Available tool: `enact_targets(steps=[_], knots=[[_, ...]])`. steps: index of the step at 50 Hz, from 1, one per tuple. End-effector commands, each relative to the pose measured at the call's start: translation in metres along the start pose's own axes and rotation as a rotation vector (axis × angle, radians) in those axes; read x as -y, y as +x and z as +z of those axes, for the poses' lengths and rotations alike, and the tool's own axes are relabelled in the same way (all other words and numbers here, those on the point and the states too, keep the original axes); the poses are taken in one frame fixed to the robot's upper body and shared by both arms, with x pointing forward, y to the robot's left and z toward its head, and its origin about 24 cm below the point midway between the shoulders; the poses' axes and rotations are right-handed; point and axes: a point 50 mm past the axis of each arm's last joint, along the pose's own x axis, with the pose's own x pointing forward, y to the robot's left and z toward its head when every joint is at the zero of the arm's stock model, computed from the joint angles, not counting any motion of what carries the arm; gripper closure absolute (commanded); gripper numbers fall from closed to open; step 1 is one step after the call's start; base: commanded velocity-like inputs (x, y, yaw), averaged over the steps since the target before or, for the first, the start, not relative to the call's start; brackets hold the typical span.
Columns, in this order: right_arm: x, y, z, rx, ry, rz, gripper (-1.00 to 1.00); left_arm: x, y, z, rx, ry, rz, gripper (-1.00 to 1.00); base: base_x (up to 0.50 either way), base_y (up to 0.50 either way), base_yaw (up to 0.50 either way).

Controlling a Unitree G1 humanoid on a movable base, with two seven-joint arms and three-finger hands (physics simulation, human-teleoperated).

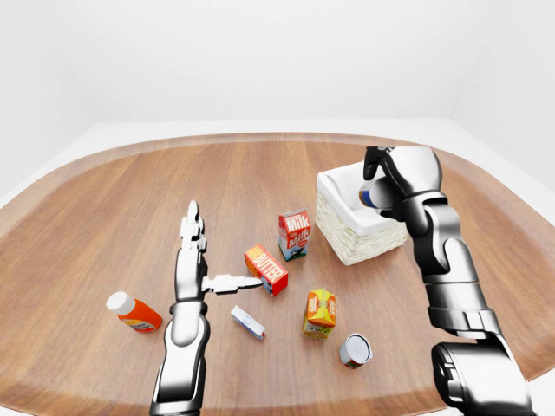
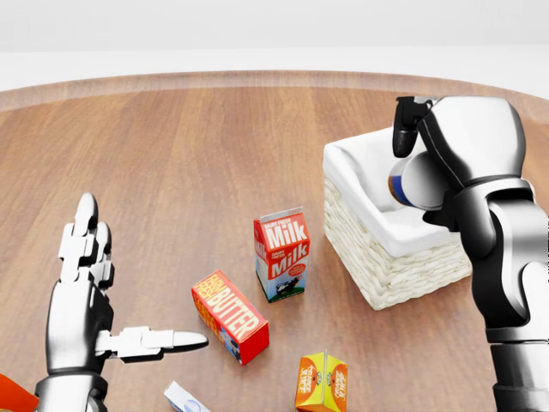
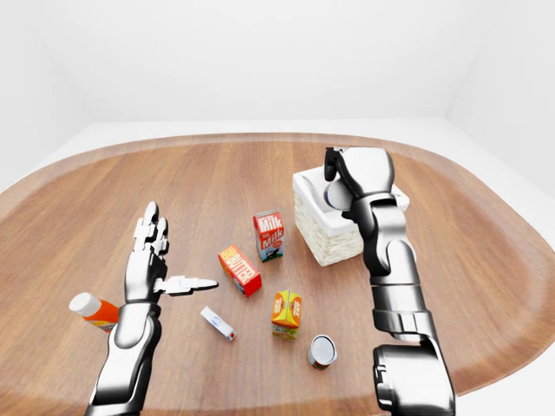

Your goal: Pick up the alphabet soup and the tomato sauce, and put them in the basket.

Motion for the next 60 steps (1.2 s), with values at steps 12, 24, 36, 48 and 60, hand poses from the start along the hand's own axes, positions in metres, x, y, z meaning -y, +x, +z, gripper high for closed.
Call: enact_targets(steps=[12,24,36,48,60], knots=[[0.001,0.038,-0.012,-0.048,-0.026,-0.008,1.00,-0.003,0.000,0.002,0.008,-0.021,0.003,-1.00,0.00,0.00,0.00],[-0.012,0.051,-0.027,-0.120,-0.052,0.030,1.00,-0.003,-0.001,0.002,0.008,-0.022,0.002,-1.00,0.00,0.00,0.00],[-0.017,0.058,-0.031,-0.153,-0.064,0.057,1.00,-0.002,0.000,0.003,0.012,-0.022,0.003,-1.00,0.00,0.00,0.00],[-0.027,0.061,-0.028,-0.154,-0.120,0.118,1.00,-0.002,0.000,-0.001,-0.007,-0.021,0.004,-1.00,0.00,0.00,0.00],[-0.036,0.061,-0.023,-0.175,-0.064,0.171,1.00,-0.002,0.000,0.002,0.009,-0.023,0.000,-1.00,0.00,0.00,0.00]])
